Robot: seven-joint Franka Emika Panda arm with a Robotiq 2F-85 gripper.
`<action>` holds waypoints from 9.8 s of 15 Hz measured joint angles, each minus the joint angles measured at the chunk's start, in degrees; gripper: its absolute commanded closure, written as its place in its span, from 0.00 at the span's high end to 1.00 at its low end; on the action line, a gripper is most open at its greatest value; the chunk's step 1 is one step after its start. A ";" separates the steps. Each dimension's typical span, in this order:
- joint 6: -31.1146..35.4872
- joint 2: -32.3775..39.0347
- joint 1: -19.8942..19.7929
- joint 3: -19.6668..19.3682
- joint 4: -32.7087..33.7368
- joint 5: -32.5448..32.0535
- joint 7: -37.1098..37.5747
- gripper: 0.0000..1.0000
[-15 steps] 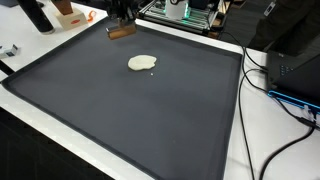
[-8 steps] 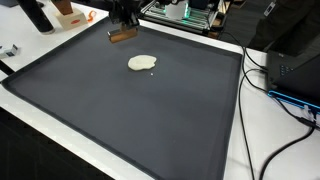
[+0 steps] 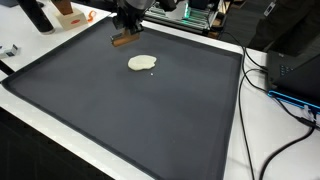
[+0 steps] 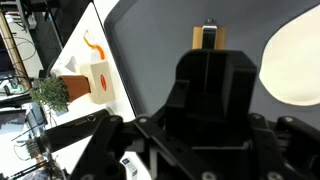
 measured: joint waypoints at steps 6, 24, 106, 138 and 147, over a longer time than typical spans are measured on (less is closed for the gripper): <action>-0.44 1.69 0.53 -0.01 1.10 -0.59 0.00 0.23; -0.35 3.54 0.69 -0.06 2.55 -0.75 -4.55 0.23; 63.04 -17.81 -9.63 2.84 -34.05 23.39 -126.21 0.23; 53.31 -18.60 -10.47 4.36 -32.48 26.14 -131.71 0.23; 50.69 -18.95 -10.27 4.38 -32.44 26.14 -132.74 0.23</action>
